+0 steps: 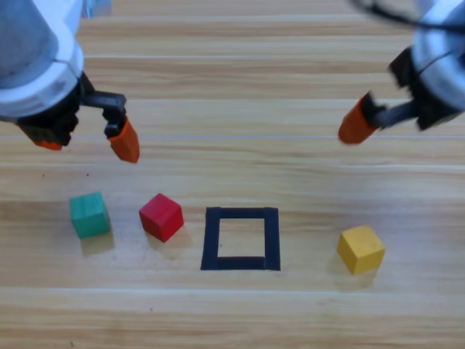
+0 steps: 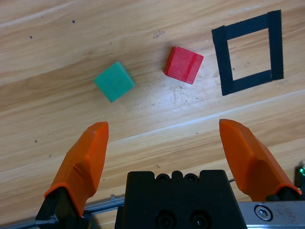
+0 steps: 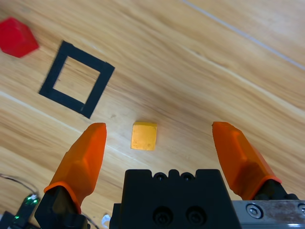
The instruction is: Stack the blocks in the rectangular block: red at the bottom, yellow in the middle, green on top
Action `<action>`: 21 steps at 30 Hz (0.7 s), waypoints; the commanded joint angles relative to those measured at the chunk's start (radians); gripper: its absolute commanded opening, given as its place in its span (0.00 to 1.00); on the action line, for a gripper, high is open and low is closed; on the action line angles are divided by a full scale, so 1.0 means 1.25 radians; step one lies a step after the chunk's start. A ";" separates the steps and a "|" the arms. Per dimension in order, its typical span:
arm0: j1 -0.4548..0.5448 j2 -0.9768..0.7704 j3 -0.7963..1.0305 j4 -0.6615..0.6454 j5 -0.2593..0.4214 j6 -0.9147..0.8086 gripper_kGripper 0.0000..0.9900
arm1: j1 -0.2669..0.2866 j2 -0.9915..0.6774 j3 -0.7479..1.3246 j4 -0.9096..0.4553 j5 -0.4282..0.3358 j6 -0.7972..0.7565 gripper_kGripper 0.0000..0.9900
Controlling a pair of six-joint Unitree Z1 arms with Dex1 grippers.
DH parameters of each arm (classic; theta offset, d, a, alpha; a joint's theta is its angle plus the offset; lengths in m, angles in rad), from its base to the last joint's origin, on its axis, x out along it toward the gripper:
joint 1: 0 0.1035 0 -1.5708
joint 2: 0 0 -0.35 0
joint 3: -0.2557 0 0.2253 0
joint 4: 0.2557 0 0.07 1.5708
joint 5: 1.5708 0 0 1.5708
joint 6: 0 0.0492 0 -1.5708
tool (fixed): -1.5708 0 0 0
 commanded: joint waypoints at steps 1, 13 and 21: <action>0.015 0.077 0.002 0.003 -0.019 -0.019 0.98 | -0.020 0.152 0.017 -0.032 0.016 0.010 0.99; -0.009 0.129 0.089 -0.100 -0.029 0.135 0.98 | -0.020 0.222 0.061 -0.055 0.044 0.014 1.00; -0.033 0.168 0.109 -0.158 -0.008 0.172 0.97 | -0.020 0.235 0.138 -0.132 0.065 0.016 1.00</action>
